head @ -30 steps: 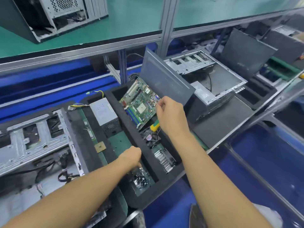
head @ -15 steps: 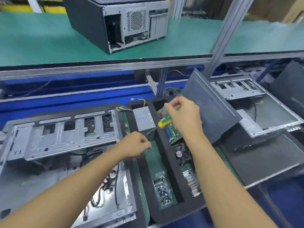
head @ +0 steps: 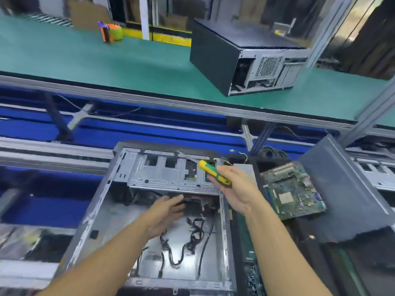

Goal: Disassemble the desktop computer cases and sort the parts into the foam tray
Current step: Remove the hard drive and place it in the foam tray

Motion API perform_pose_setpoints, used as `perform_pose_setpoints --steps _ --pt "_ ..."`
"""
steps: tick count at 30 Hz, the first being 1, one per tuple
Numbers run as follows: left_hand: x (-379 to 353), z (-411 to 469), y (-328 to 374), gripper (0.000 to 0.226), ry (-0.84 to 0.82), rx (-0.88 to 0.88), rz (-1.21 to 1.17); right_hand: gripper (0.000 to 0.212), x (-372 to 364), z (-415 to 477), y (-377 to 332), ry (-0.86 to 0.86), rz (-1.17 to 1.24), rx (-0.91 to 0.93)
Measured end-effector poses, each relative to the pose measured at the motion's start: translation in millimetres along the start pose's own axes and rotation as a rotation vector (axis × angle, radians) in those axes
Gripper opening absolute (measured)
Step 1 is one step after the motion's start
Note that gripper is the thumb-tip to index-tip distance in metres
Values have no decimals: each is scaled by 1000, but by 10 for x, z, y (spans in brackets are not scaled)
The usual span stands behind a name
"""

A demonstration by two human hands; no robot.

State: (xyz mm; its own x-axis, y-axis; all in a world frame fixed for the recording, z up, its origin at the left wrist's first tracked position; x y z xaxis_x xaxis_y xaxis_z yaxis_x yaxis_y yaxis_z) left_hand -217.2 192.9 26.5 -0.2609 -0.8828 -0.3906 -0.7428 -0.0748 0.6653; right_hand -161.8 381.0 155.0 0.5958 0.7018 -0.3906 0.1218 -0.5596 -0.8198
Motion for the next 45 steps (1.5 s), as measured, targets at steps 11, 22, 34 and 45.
perform_pose_setpoints --steps 11,22,34,45 --pt "-380 125 85 18 -69 -49 -89 5 19 -66 523 77 298 -64" --pt "-292 -216 -174 48 -256 127 44 31 -27 -210 630 -32 182 -79" --pt "48 -660 160 81 -445 124 326 16 103 -547 500 83 -56 107" --pt "-895 -1056 931 48 -334 -142 231 47 80 -907 93 22 -308 111"
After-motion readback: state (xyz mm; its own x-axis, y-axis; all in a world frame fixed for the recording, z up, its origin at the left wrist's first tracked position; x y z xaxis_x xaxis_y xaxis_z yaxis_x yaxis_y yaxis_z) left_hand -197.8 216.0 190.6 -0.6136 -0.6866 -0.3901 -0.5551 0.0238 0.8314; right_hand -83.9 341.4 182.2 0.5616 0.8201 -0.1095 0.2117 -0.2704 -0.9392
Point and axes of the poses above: each hand's wrist, its own z-axis towards the middle knuckle, its own x-axis out of the back of the hand, y = z × x, the point moved 6 cm from there along z, towards the middle knuckle, and after that the axes turned 3 degrees about y, right-handed, at the moved point
